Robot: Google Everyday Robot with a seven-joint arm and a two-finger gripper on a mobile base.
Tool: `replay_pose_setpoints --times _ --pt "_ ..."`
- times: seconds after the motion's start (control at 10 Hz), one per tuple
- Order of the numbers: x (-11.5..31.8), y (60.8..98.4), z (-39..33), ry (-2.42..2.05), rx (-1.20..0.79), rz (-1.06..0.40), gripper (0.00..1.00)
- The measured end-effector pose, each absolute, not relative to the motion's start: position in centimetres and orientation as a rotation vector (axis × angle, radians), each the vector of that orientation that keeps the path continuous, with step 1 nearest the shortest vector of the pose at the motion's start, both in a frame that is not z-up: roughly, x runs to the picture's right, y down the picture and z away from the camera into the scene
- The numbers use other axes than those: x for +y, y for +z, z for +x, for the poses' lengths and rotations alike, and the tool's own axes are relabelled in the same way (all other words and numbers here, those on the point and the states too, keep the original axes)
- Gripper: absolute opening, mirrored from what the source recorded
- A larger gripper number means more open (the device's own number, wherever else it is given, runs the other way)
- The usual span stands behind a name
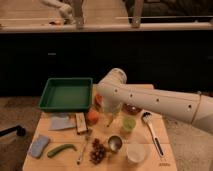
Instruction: Place banana in paper cup
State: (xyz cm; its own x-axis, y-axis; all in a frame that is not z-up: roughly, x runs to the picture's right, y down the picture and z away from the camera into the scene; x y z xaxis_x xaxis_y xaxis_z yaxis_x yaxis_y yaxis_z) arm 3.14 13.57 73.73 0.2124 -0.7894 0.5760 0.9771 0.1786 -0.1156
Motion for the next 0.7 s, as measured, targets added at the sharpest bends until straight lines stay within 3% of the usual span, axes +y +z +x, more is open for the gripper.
replay_pose_setpoints --times 0.7 --pt "13.8 72.7 5.1 -1.282 -0.398 -0.48 0.0"
